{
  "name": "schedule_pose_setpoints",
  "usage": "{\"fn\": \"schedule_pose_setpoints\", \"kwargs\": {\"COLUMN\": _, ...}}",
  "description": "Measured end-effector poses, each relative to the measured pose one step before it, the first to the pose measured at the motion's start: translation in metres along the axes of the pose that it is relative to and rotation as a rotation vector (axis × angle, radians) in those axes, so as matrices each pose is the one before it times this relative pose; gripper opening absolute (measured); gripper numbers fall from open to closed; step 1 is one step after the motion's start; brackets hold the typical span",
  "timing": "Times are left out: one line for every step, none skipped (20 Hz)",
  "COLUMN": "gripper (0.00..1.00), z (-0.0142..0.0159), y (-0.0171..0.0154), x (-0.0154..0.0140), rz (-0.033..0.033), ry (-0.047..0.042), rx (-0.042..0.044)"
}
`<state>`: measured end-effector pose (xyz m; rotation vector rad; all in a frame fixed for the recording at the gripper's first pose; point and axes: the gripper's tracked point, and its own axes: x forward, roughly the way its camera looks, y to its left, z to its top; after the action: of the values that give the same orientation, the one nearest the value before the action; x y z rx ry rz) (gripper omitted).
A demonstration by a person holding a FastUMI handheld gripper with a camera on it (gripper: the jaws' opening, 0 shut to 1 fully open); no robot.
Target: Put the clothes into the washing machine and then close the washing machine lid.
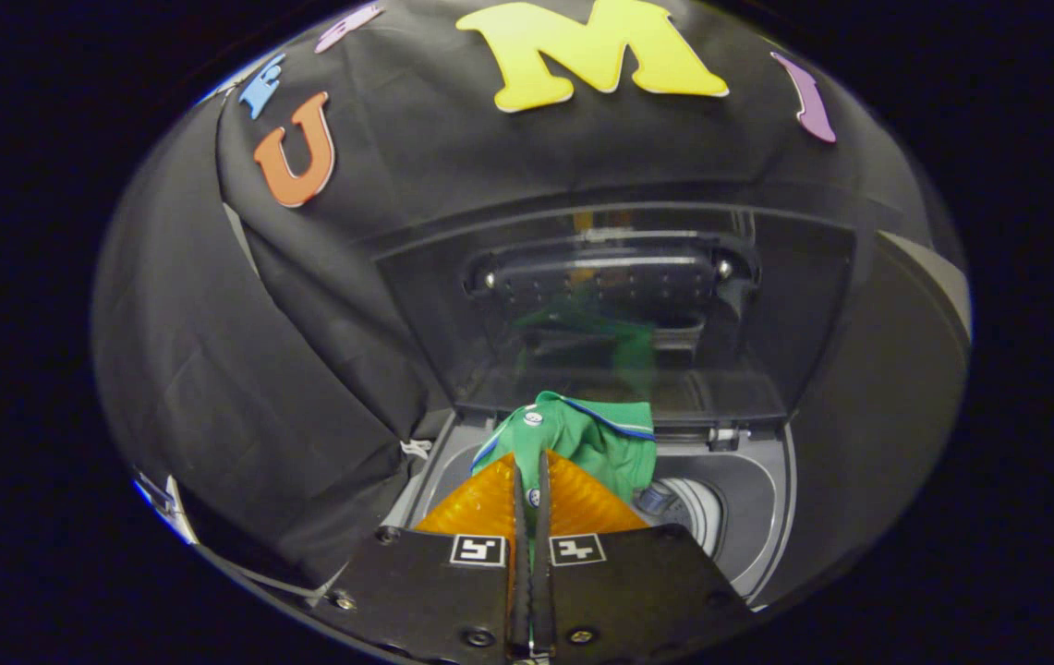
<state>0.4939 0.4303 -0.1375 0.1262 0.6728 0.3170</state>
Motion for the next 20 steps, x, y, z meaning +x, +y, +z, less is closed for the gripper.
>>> {"fn": "schedule_pose_setpoints", "kwargs": {"gripper": 0.04, "z": -0.01334, "y": -0.00452, "x": 0.00807, "rz": -0.01008, "ry": 0.02923, "rx": 0.00423}}
{"fn": "schedule_pose_setpoints", "kwargs": {"gripper": 0.05, "z": -0.01301, "y": -0.00325, "x": 0.00664, "rz": -0.00441, "ry": 0.03132, "rx": 0.00966}}
{"fn": "schedule_pose_setpoints", "kwargs": {"gripper": 0.05, "z": -0.01096, "y": -0.00343, "x": 0.00667, "rz": -0.01212, "ry": 0.03139, "rx": 0.00131}}
{"fn": "schedule_pose_setpoints", "kwargs": {"gripper": 0.04, "z": -0.01108, "y": -0.00465, "x": 0.00600, "rz": -0.01478, "ry": 0.02504, "rx": -0.00042}}
{"fn": "schedule_pose_setpoints", "kwargs": {"gripper": 0.04, "z": -0.01185, "y": -0.00289, "x": 0.00582, "rz": -0.01631, "ry": 0.03139, "rx": 0.00075}}
{"fn": "schedule_pose_setpoints", "kwargs": {"gripper": 0.04, "z": -0.01148, "y": -0.00434, "x": 0.00489, "rz": -0.01894, "ry": 0.03746, "rx": -0.00005}}
{"fn": "schedule_pose_setpoints", "kwargs": {"gripper": 0.05, "z": -0.00968, "y": -0.00456, "x": 0.00440, "rz": -0.01241, "ry": 0.02761, "rx": 0.00729}}
{"fn": "schedule_pose_setpoints", "kwargs": {"gripper": 0.05, "z": -0.00747, "y": -0.00333, "x": 0.00504, "rz": -0.00731, "ry": 0.02740, "rx": 0.01168}}
{"fn": "schedule_pose_setpoints", "kwargs": {"gripper": 0.04, "z": -0.00705, "y": -0.00427, "x": 0.00282, "rz": -0.01145, "ry": 0.02616, "rx": 0.01144}}
{"fn": "schedule_pose_setpoints", "kwargs": {"gripper": 0.05, "z": -0.00419, "y": -0.00292, "x": 0.00307, "rz": -0.01124, "ry": 0.02088, "rx": 0.00513}}
{"fn": "schedule_pose_setpoints", "kwargs": {"gripper": 0.05, "z": -0.00441, "y": -0.00243, "x": 0.00293, "rz": -0.01193, "ry": 0.02449, "rx": 0.00533}}
{"fn": "schedule_pose_setpoints", "kwargs": {"gripper": 0.05, "z": -0.00194, "y": -0.00232, "x": 0.00122, "rz": -0.00881, "ry": 0.01109, "rx": 0.00220}}
{"fn": "schedule_pose_setpoints", "kwargs": {"gripper": 0.05, "z": -0.00169, "y": -0.00520, "x": 0.00223, "rz": -0.01704, "ry": 0.00577, "rx": -0.00119}}
{"fn": "schedule_pose_setpoints", "kwargs": {"gripper": 0.05, "z": -0.00145, "y": -0.00522, "x": 0.00009, "rz": -0.00871, "ry": 0.01048, "rx": 0.00240}}
{"fn": "schedule_pose_setpoints", "kwargs": {"gripper": 0.06, "z": -0.00245, "y": 0.00028, "x": 0.00035, "rz": 0.00429, "ry": 0.00854, "rx": 0.00395}}
{"fn": "schedule_pose_setpoints", "kwargs": {"gripper": 0.07, "z": 0.00008, "y": -0.00041, "x": -0.00013, "rz": -0.00034, "ry": 0.00449, "rx": 0.00071}}
{"fn": "schedule_pose_setpoints", "kwargs": {"gripper": 0.07, "z": 0.00141, "y": -0.00077, "x": -0.00100, "rz": -0.00185, "ry": -0.00300, "rx": -0.00411}}
{"fn": "schedule_pose_setpoints", "kwargs": {"gripper": 0.08, "z": -0.00040, "y": 0.00022, "x": 0.00004, "rz": -0.00045, "ry": -0.00269, "rx": -0.00521}}
{"fn": "schedule_pose_setpoints", "kwargs": {"gripper": 0.09, "z": -0.00196, "y": -0.00015, "x": -0.00155, "rz": 0.00194, "ry": 0.00318, "rx": -0.00357}}
{"fn": "schedule_pose_setpoints", "kwargs": {"gripper": 0.13, "z": 0.00009, "y": 0.00311, "x": -0.00337, "rz": 0.01196, "ry": -0.00713, "rx": -0.00154}}
